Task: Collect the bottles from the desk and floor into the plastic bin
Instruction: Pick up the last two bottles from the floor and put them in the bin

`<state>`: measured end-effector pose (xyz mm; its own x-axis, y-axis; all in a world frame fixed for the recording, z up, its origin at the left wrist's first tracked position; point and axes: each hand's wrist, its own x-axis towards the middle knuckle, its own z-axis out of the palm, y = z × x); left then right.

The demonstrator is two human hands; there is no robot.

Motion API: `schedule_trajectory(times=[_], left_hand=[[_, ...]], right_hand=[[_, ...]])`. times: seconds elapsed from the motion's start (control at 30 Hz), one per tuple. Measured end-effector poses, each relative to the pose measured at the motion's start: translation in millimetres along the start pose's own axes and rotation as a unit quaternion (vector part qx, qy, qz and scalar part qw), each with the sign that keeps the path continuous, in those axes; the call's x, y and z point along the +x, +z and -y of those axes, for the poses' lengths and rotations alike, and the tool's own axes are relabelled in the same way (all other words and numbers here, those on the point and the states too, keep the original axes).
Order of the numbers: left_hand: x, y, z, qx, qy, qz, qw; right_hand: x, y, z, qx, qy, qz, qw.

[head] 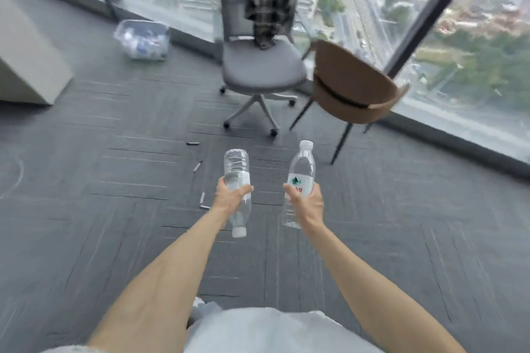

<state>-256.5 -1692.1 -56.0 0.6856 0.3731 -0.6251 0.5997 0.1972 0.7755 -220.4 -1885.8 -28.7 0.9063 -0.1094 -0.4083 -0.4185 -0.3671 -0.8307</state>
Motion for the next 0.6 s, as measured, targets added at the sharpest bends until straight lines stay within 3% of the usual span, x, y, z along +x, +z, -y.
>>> schedule_trajectory(times=[0.23,0.6], left_hand=[[22.0,-177.4,-21.9,-0.054,0.014,-0.075,0.996],[65.7,-342.7,-61.0,-0.061,0.022,-0.192,0.979]], right_hand=[[-27.6,155.3,84.9,-0.038,-0.095,0.059,0.993],[-44.1,347.5,169.5,-0.048,-0.153,0.166,0.973]])
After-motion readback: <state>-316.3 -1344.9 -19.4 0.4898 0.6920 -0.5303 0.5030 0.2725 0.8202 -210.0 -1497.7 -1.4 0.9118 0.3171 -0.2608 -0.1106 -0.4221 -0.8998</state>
